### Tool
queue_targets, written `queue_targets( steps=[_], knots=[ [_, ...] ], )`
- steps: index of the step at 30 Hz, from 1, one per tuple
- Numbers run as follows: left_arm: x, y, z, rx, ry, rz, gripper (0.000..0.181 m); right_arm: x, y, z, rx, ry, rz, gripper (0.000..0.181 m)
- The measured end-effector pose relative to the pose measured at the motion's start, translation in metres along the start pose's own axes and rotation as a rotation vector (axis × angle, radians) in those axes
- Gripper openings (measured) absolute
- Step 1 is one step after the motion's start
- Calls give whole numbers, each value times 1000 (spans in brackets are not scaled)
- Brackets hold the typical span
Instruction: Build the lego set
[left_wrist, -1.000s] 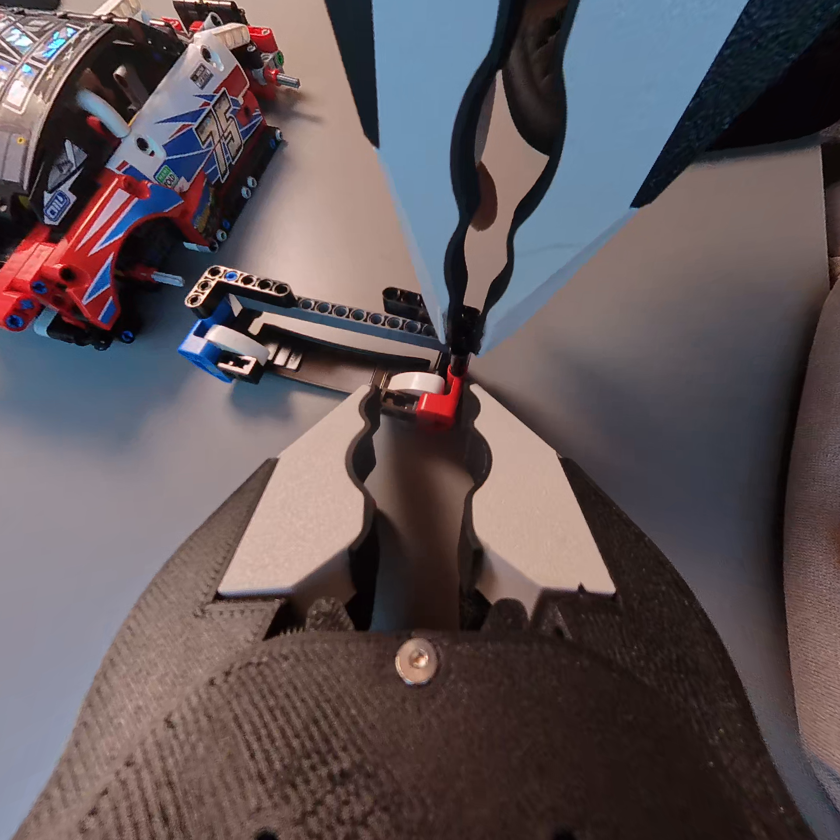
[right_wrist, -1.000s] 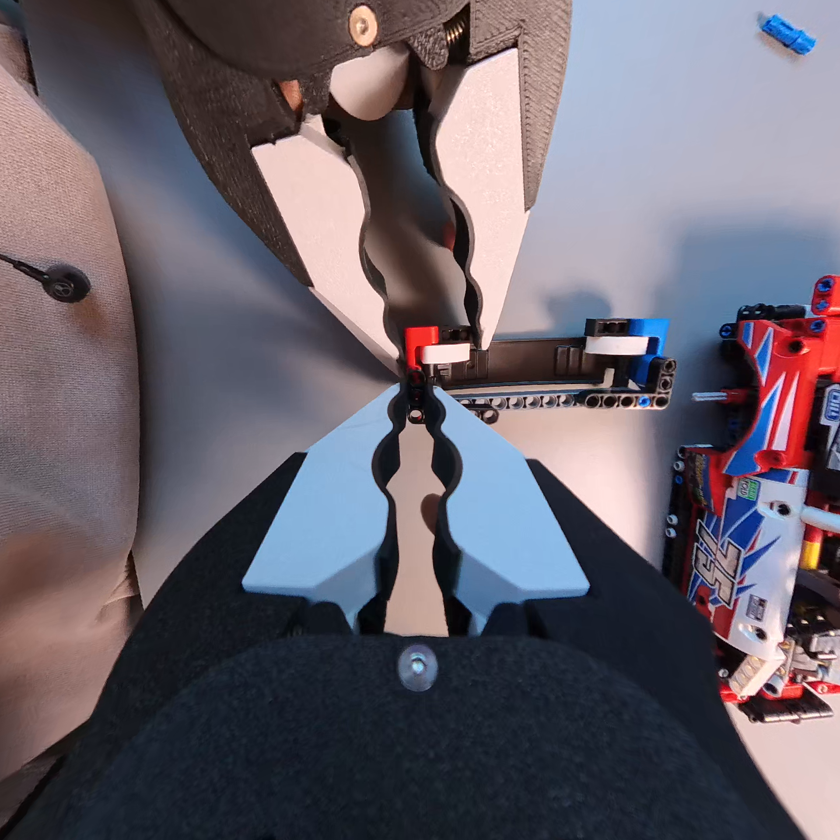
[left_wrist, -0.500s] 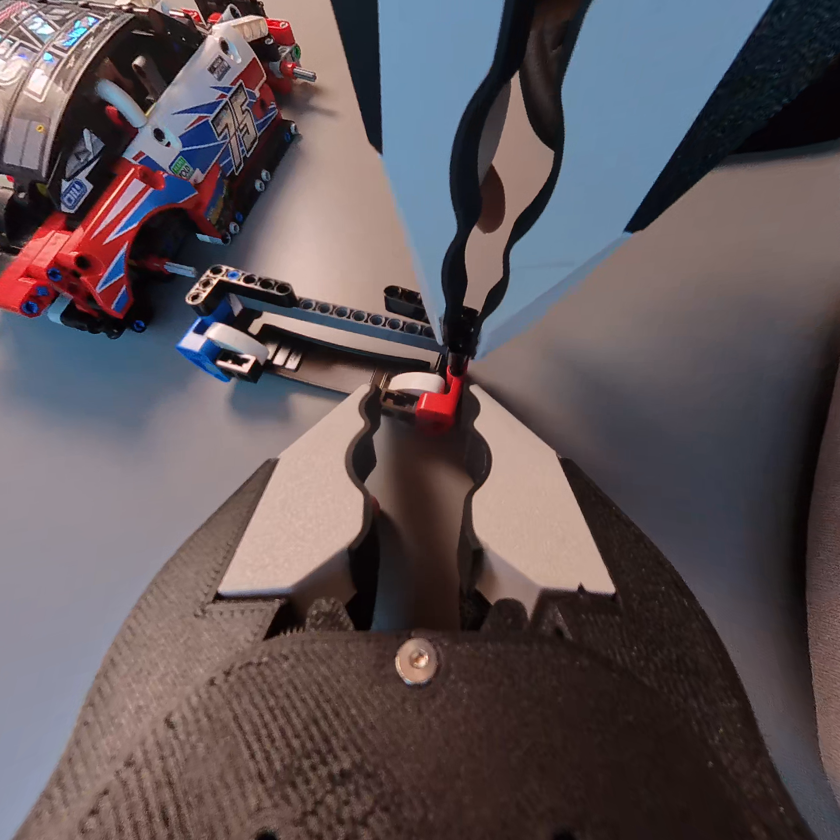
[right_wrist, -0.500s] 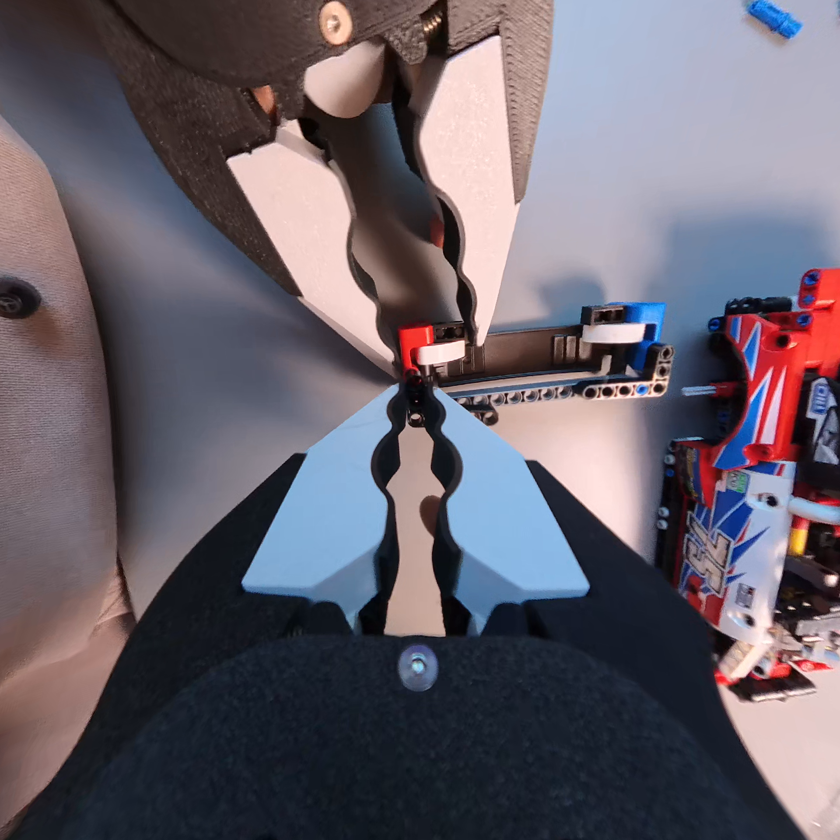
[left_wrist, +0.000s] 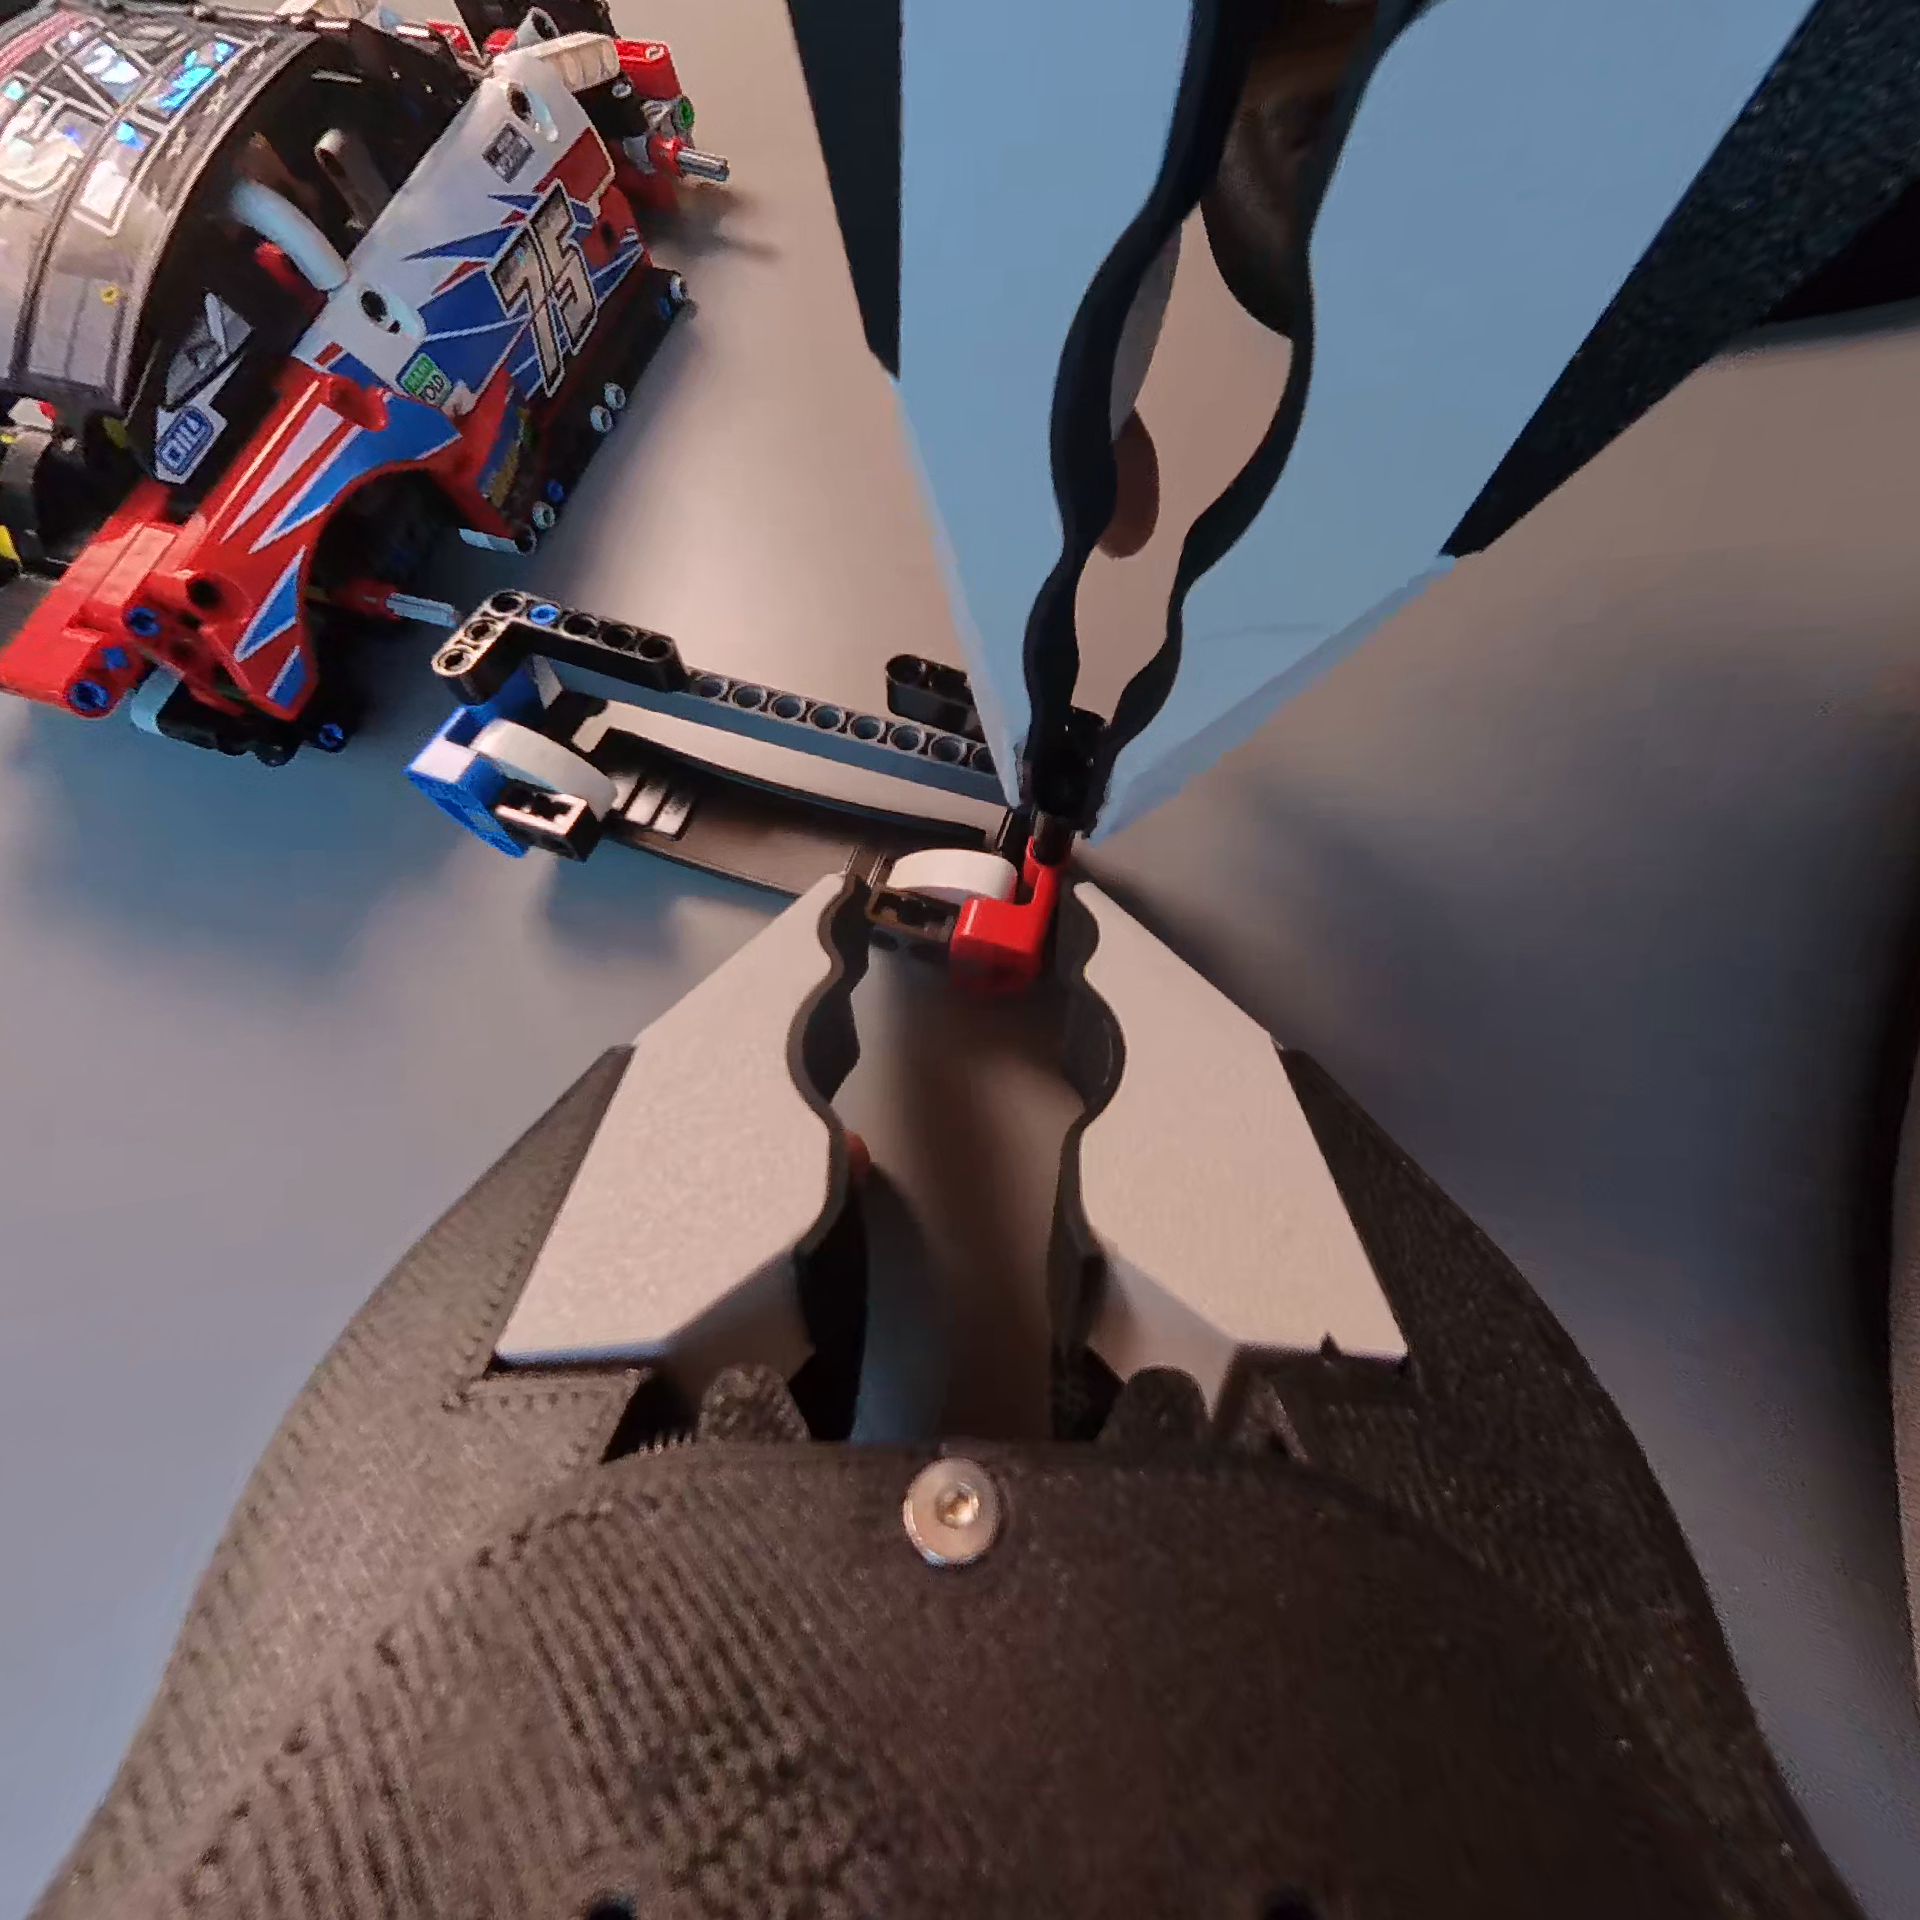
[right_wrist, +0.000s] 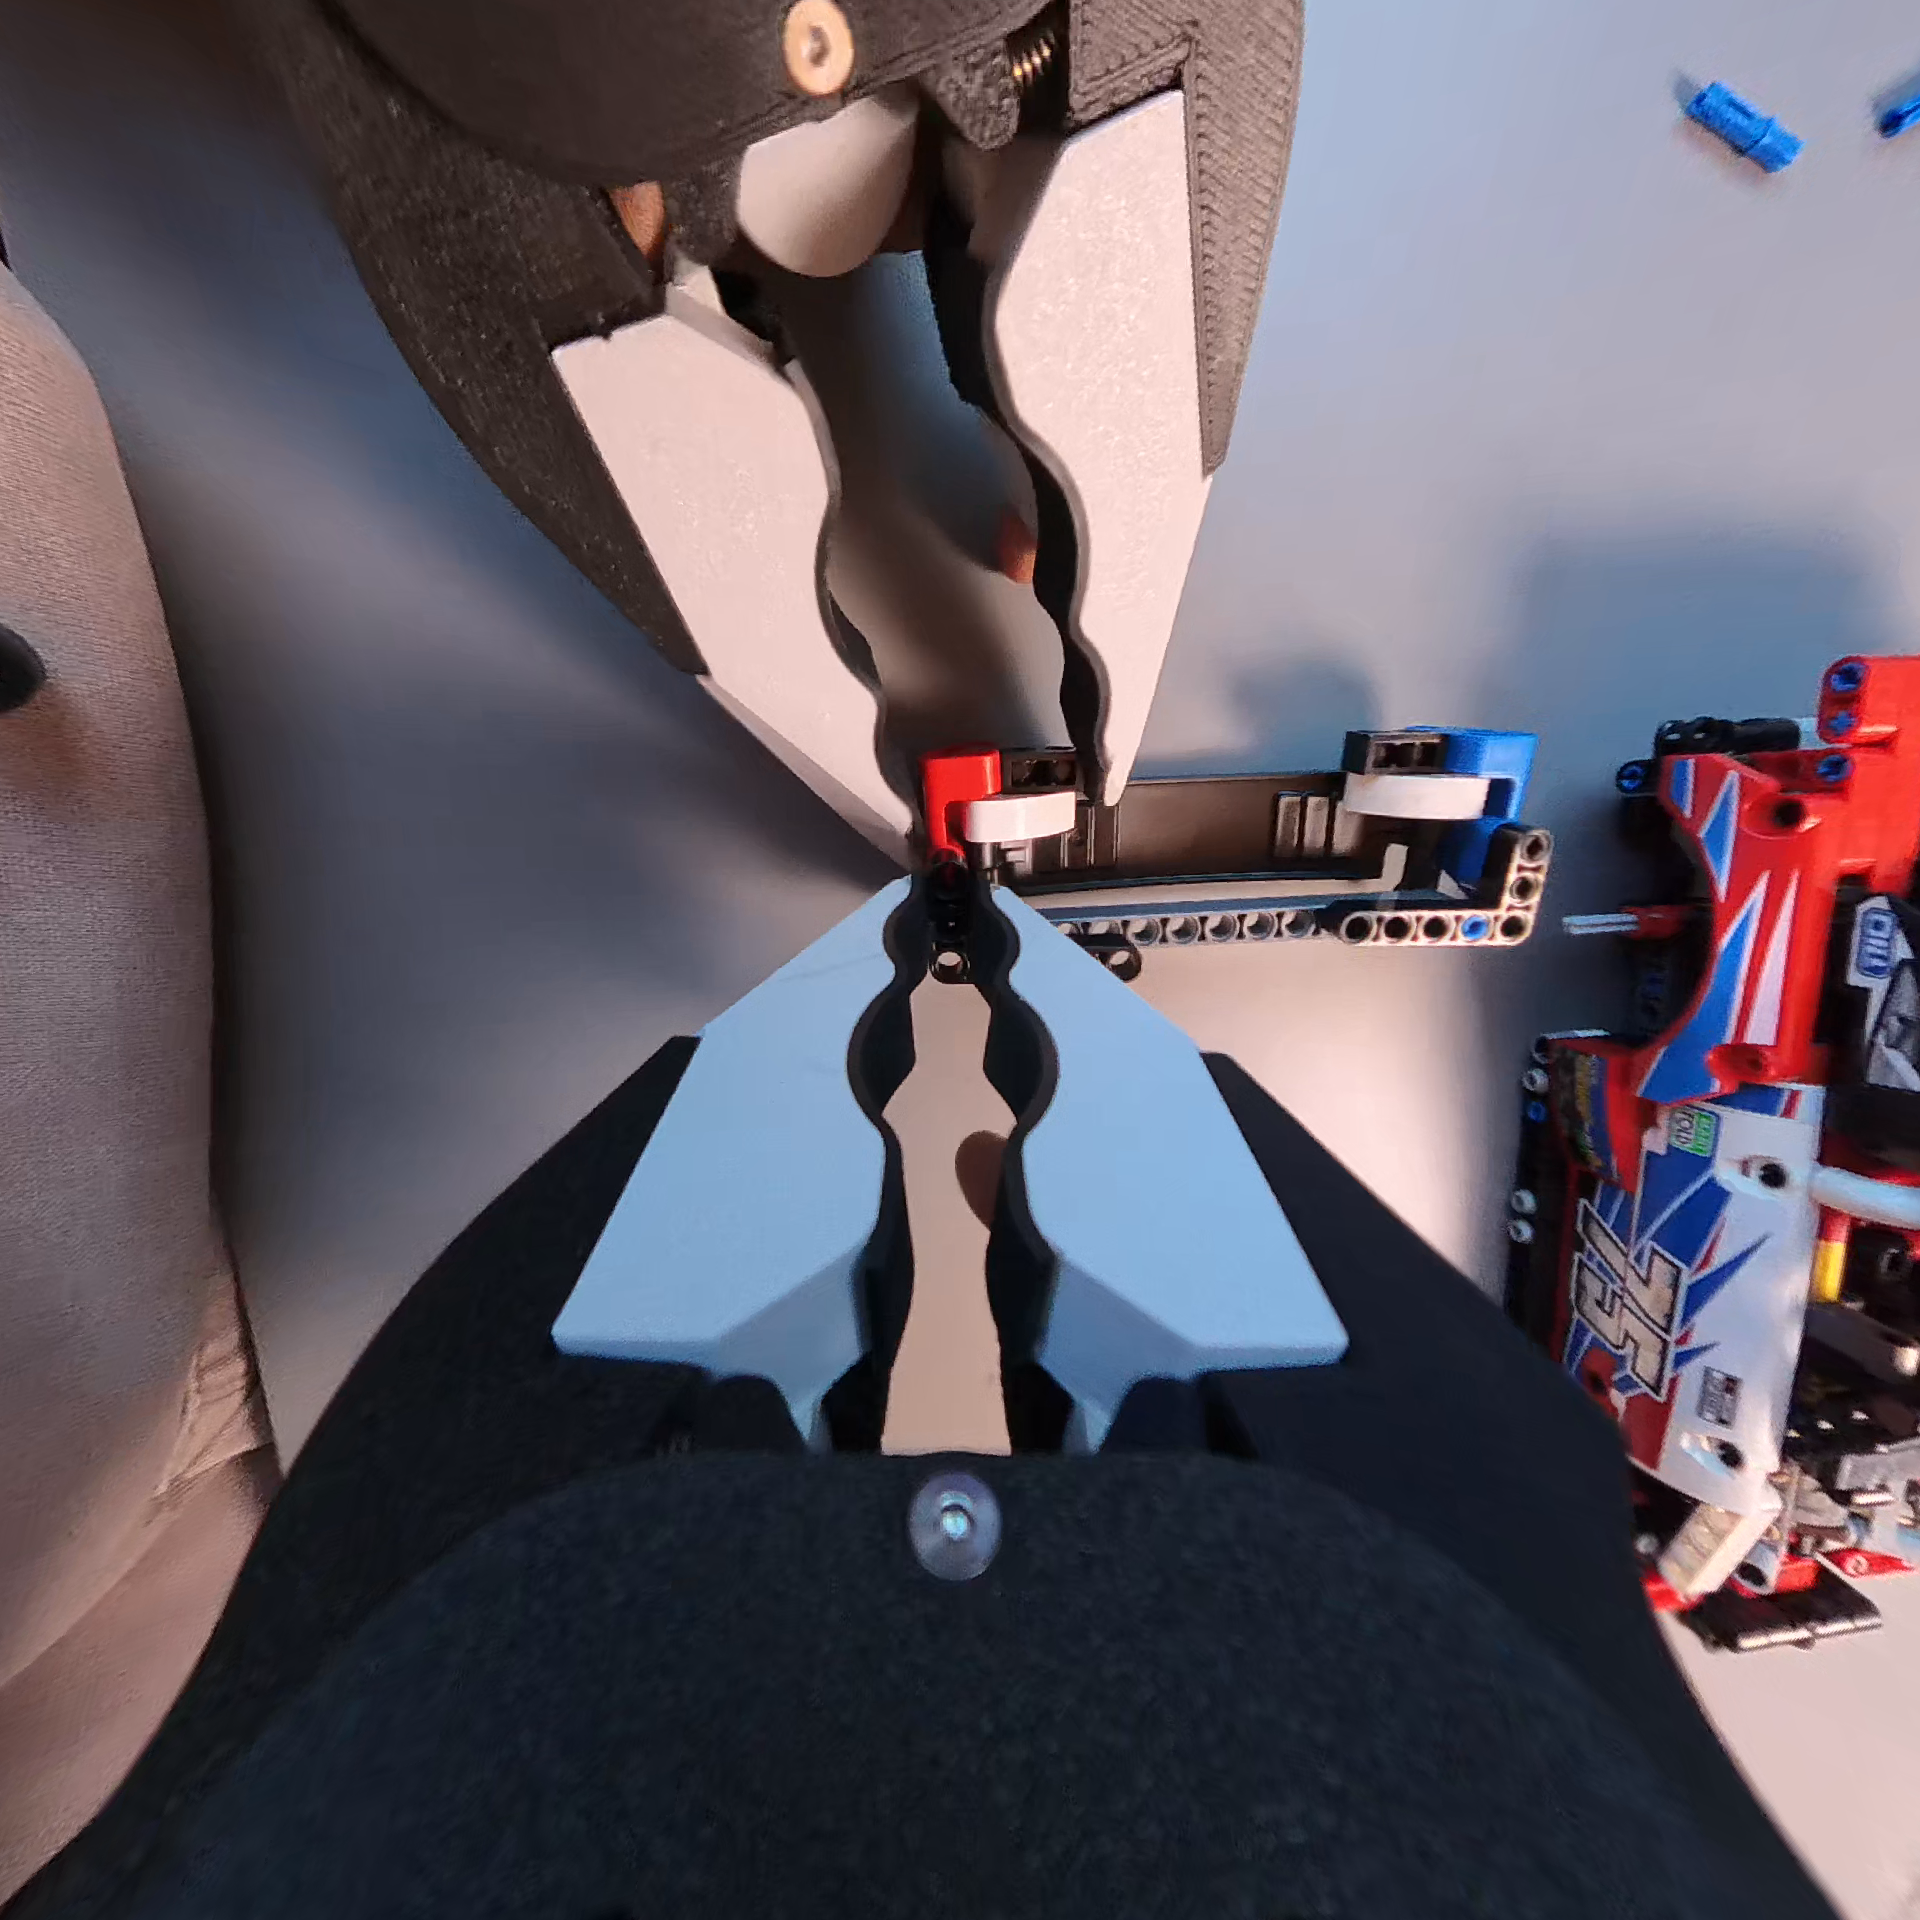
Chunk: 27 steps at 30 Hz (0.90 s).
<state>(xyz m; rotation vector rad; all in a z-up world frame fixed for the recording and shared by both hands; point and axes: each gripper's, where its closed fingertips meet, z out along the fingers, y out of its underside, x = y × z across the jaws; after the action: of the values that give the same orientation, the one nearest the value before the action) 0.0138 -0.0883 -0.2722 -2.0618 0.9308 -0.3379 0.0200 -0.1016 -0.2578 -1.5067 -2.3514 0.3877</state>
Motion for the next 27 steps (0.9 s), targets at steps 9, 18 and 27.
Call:
queue_targets(
  steps=[9,18,27],
  knots=[
    [1,0,0,0,-5,10,34,-2,1,2,-37,15,-66,3],
    [0,0,0,-4,-6,-12,34,0,-2,3,47,50,129,4],
    [0,0,-1,-9,-23,6,34,-1,-2,5,35,41,197,5]
  ],
)
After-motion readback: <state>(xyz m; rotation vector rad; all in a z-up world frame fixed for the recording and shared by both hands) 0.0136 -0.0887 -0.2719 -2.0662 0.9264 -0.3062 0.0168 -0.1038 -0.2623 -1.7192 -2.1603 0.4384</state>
